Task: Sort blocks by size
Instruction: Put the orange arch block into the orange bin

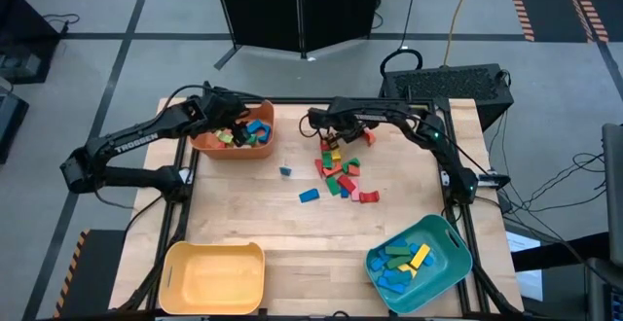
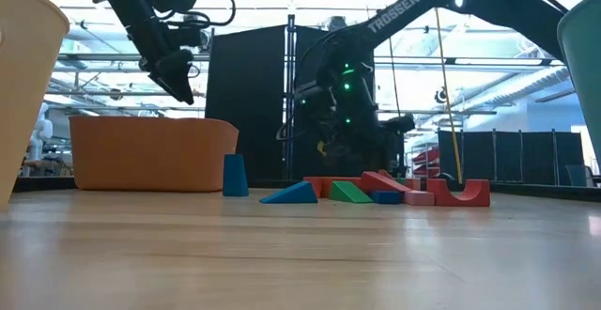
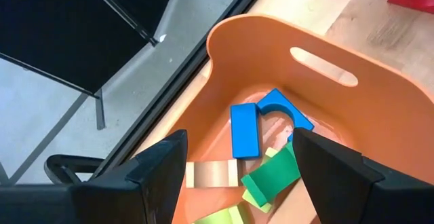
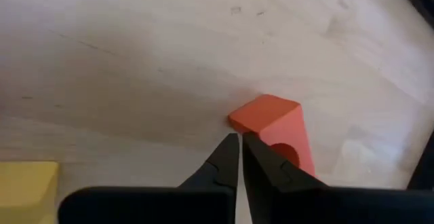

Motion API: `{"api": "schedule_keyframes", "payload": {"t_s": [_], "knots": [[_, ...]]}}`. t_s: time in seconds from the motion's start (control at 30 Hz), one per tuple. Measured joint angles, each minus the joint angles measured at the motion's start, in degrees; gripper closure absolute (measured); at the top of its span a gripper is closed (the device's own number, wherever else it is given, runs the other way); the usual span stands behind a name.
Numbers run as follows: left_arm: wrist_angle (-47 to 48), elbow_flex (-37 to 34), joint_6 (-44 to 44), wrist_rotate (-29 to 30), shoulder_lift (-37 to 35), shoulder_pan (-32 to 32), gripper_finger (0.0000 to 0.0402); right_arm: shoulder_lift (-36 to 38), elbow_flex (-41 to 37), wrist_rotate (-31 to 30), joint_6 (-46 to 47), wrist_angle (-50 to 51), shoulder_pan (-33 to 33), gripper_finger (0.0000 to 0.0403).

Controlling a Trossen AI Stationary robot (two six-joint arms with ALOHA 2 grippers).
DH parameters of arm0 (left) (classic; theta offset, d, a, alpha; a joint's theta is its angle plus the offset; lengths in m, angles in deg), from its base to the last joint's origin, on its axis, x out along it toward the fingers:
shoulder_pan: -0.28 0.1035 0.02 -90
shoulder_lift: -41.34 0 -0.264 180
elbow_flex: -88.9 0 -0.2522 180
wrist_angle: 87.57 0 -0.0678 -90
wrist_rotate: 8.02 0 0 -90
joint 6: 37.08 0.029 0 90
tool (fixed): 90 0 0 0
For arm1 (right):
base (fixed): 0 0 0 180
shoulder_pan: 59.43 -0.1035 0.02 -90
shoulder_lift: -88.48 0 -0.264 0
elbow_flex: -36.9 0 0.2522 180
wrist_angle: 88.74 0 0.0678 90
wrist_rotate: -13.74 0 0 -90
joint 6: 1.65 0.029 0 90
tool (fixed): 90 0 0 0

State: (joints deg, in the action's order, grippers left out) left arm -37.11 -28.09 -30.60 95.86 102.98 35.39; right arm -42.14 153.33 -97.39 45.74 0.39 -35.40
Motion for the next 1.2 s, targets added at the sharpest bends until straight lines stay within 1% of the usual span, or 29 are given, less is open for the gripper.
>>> {"api": "schedule_keyframes", "payload": {"t_s": [0.2,0.3,0.43,0.63,0.97,1.2], "knots": [[-0.02,0.00,0.09,-0.23,0.00,0.00,0.0134,1.37,0.02,-0.10,2.64,0.22,-0.72,0.0401],[-0.09,0.00,0.04,-0.27,0.00,0.00,0.0134,1.74,0.02,-1.80,6.72,0.68,-0.50,0.0401],[-0.25,0.00,-0.05,-0.27,0.00,-0.02,0.0134,1.72,0.01,-1.70,10.58,0.98,0.37,0.0402],[-0.17,0.00,-1.65,-0.27,0.02,-0.36,0.0134,1.72,0.02,-5.79,14.77,2.73,0.77,0.0402],[0.42,0.00,-1.72,-0.27,0.02,-4.43,0.0134,1.31,-0.28,-5.93,16.05,3.62,2.18,0.0403],[0.26,0.00,-1.66,-0.23,0.02,-5.64,0.0134,1.04,-2.20,-5.81,14.37,2.51,3.48,0.0403]]}}
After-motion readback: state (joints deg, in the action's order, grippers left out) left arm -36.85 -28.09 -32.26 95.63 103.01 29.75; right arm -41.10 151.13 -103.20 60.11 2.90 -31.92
